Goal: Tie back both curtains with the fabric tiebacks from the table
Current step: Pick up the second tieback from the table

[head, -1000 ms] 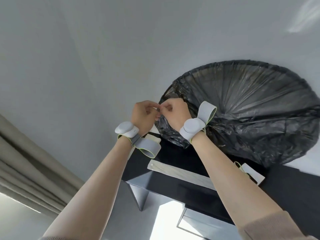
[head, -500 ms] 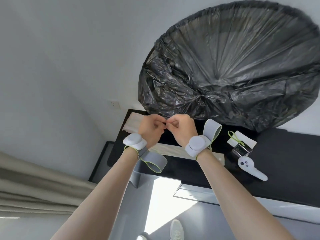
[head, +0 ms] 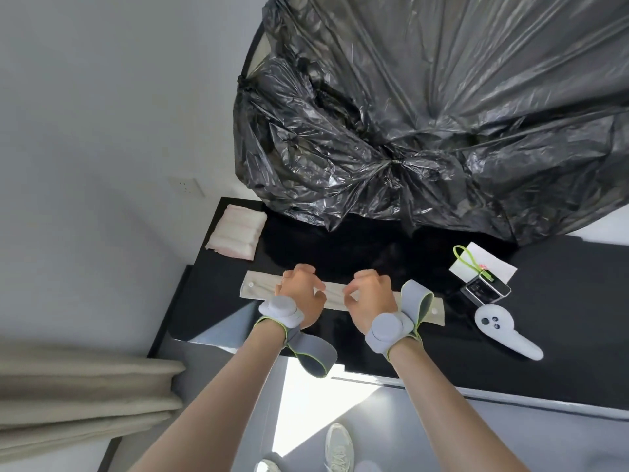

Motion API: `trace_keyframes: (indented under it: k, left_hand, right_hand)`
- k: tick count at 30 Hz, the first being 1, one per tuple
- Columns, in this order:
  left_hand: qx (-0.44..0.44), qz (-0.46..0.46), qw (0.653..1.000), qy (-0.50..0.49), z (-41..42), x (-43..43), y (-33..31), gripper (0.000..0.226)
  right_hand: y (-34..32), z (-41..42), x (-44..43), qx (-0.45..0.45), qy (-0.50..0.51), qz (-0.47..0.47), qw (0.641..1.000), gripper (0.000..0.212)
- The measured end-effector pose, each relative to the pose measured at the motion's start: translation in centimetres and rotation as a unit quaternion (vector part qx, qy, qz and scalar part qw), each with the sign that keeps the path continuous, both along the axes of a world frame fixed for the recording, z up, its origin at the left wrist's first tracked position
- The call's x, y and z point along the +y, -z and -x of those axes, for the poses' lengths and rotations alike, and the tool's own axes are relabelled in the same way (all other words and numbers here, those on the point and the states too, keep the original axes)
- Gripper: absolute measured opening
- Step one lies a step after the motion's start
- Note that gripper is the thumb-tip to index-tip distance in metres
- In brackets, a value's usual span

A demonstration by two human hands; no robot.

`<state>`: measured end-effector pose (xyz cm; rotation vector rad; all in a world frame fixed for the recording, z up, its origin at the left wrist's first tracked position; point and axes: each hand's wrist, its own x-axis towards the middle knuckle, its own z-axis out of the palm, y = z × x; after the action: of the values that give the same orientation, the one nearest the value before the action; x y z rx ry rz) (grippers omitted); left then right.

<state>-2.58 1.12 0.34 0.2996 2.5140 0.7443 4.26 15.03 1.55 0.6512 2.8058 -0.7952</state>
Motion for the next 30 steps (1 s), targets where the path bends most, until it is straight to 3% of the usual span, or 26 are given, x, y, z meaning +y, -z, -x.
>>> trace_keyframes:
  k: [6,14,22,27,30]
  left_hand:
    - [-0.037,0.053,0.997,0.031,-0.6,1.8,4.5,0.027]
    - [-0.026,0.08,0.995,0.06,-0.6,3.4,7.1,0.037]
    - [0.037,0.109,0.992,0.041,-0.9,4.5,7.6,0.051]
    - [0.022,0.042,0.999,-0.025,-0.5,4.4,7.6,0.054]
    - [0.041,0.011,0.999,-0.033,0.1,3.9,6.2,0.034]
  right_hand:
    - [4.7,0.1,1.1,-0.083,-0.043,-0.07,0.993,0.021]
    - [7.4,0.5,0.9,-0.123,-0.043,-0.013,0.991,0.031]
    - [8.4,0.3,0.1,-0.041,-0.068,-0.021,0.997,0.029]
    - [8.0,0.3,0.2,0.008,-0.046,-0.013,0.999,0.019]
    - [6.6,1.0,0.7,0.031,-0.029,-0.018,0.999,0.012]
